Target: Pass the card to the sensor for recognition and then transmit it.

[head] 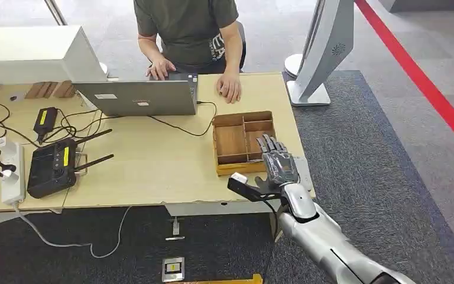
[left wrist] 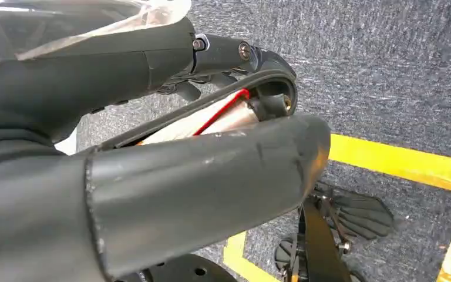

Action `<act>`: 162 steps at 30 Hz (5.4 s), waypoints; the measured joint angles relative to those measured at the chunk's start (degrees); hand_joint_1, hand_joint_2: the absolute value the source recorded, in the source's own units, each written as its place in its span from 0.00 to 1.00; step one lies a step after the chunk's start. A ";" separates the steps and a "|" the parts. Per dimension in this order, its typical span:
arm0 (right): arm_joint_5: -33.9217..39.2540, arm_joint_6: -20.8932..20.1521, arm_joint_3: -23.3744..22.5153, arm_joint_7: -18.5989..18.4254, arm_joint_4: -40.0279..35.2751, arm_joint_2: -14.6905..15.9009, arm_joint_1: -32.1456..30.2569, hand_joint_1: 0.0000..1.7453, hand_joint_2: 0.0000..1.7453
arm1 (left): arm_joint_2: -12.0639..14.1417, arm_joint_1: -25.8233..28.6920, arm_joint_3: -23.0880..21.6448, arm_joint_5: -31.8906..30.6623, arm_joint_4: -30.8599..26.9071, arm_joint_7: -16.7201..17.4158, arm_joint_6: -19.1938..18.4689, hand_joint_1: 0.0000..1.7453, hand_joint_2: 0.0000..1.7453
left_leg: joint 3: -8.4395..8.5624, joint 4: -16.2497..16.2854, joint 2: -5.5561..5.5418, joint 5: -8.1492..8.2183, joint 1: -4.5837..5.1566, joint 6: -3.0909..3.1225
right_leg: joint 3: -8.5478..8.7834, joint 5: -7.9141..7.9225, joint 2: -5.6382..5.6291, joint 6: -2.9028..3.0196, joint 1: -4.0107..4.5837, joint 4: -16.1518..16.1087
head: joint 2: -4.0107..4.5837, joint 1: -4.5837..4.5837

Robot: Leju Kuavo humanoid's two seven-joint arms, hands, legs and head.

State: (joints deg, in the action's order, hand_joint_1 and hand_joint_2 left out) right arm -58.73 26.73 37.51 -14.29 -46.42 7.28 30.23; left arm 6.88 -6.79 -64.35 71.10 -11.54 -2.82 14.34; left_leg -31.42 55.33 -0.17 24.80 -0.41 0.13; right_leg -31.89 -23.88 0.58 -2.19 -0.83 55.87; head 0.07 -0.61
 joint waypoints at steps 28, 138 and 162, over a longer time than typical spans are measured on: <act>0.00 -2.47 0.94 -0.52 -0.02 -0.07 0.02 1.00 1.00 | 0.00 0.00 0.00 0.15 0.00 -0.13 -0.11 0.00 0.00 | 0.00 0.00 0.00 0.00 0.00 0.00 | 0.00 0.00 0.00 0.00 0.00 0.00 | 0.00 0.00; -15.48 -5.49 1.46 3.17 0.11 -3.23 20.79 1.00 1.00 | -0.66 -0.22 -1.14 -5.49 0.00 0.06 -2.01 0.00 0.00 | -0.06 0.00 0.00 -0.04 0.00 -0.03 | -0.04 0.03 0.00 0.04 0.00 0.04 | 0.00 -0.02; -15.83 -5.64 3.91 1.75 6.69 -2.40 21.49 0.00 0.00 | -0.68 -0.21 -2.43 -6.88 0.00 -0.24 -2.56 0.00 0.00 | -0.06 0.02 0.02 -0.03 0.01 -0.03 | -0.09 0.03 0.00 0.04 0.00 0.03 | 0.00 0.00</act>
State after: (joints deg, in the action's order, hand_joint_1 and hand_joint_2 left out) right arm -74.55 21.09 41.42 -12.55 -39.74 4.87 51.72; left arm 6.21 -7.00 -66.77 64.22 -11.54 -3.06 11.78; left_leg -31.48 55.34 -0.15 24.77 -0.41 0.10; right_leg -31.99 -23.84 0.57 -2.15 -0.83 55.91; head 0.07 -0.61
